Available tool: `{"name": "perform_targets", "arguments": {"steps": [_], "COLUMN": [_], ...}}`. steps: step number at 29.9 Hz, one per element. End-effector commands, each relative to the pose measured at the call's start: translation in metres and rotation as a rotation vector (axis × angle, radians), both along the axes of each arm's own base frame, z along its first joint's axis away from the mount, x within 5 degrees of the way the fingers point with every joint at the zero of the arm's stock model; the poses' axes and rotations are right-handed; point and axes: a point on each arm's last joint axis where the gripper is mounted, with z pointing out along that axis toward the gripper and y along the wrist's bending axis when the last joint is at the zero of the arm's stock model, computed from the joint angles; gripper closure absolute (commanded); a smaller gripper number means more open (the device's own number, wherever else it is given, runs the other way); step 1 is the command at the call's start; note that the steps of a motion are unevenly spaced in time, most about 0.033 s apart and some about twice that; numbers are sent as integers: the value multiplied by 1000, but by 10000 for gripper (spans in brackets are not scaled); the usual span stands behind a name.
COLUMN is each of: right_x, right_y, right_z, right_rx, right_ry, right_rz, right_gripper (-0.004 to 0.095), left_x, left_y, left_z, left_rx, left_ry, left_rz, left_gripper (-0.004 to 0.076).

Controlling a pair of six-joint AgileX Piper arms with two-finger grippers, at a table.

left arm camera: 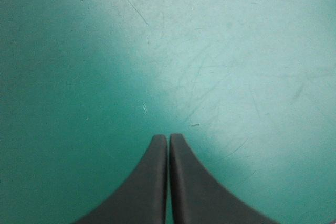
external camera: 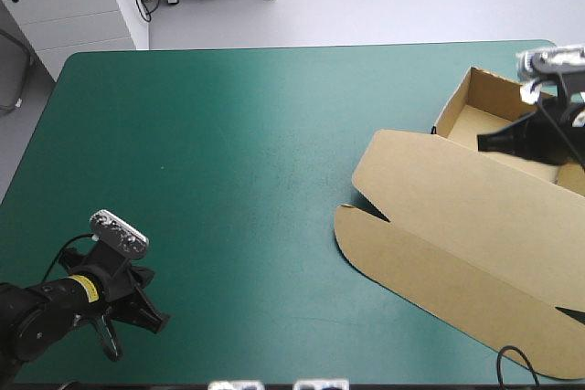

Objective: Fold the box

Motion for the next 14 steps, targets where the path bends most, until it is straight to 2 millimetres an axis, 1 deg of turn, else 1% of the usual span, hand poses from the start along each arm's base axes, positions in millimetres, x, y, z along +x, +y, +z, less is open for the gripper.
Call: {"name": "perform_targets", "arguments": {"steps": [1,4,7,14], "right_x": [-37,-62,-89,-135], "right_y": [4,5,5,8], "right_z": [-7,-23,-37,-71], "right_rx": [-11,-17,-26,-28], "right_ry": [-62,-80,-96,-116], "right_rz": [12,2,-2,-1], "right_gripper": [908,908,908,908], "left_x": [4,3,0,-15], "left_y": [-4,-5,-7,-2], "left_z": [3,-5,-7,-7], "left_rx": [-61,-76,-122,-187], "left_ry": [-59,-39,-47,-142], "left_rz": [3,3,3,2], "left_gripper": [731,731,731,731]}}
